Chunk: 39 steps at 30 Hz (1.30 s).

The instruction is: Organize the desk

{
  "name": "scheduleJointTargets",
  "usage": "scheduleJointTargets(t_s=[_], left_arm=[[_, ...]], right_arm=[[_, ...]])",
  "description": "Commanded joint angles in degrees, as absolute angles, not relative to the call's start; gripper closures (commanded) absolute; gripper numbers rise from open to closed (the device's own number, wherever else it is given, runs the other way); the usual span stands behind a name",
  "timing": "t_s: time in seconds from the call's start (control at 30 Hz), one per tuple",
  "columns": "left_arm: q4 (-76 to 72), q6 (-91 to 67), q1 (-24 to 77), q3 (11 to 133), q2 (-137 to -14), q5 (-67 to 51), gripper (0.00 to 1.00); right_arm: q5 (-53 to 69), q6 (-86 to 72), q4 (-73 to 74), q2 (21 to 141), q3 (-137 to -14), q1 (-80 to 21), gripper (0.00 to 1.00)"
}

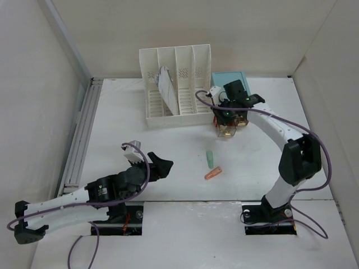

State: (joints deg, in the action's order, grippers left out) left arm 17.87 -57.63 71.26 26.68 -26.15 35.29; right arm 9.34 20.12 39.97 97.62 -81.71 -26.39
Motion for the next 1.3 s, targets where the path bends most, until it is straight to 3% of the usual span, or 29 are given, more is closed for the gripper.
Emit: scheduleJointTargets(t_s=[0.0,0.23,0.73,1.0,1.1,1.23,1.27], left_arm=[[13.89,-55.99,71.46,27.86,-27.5,34.99,0.27],[13.36,-55.46,71.46,27.86,-28.56,34.46,0.27],[14.5,-55.99,71.46,27.86,-28.04,34.45,0.27],[14.5,-55.99,71.46,28.39,-28.04,34.45,0.27],[14.5,-55.99,71.46,28.39,-28.04,34.45,0.27],[14.5,-55.99,71.46,28.92,-28.04,34.45,0.27],[14.5,-55.99,71.46,28.92,-28.04,34.45,0.27]], right_arm=[[17.75,28.2,39.29,95.02,-82.71,-23.65,1.0],[21.53,31.38,36.56,94.92,-79.8,-21.62,1.0],[17.93,35.59,30.94,96.24,-77.17,-17.4,1.0],[14.51,39.55,30.94,95.71,-76.55,-17.4,0.9],[12.75,39.55,30.41,95.71,-76.03,-16.88,0.82],[13.36,39.55,30.41,94.58,-75.5,-16.88,0.61],[13.36,39.55,30.41,94.57,-74.98,-16.88,0.61]])
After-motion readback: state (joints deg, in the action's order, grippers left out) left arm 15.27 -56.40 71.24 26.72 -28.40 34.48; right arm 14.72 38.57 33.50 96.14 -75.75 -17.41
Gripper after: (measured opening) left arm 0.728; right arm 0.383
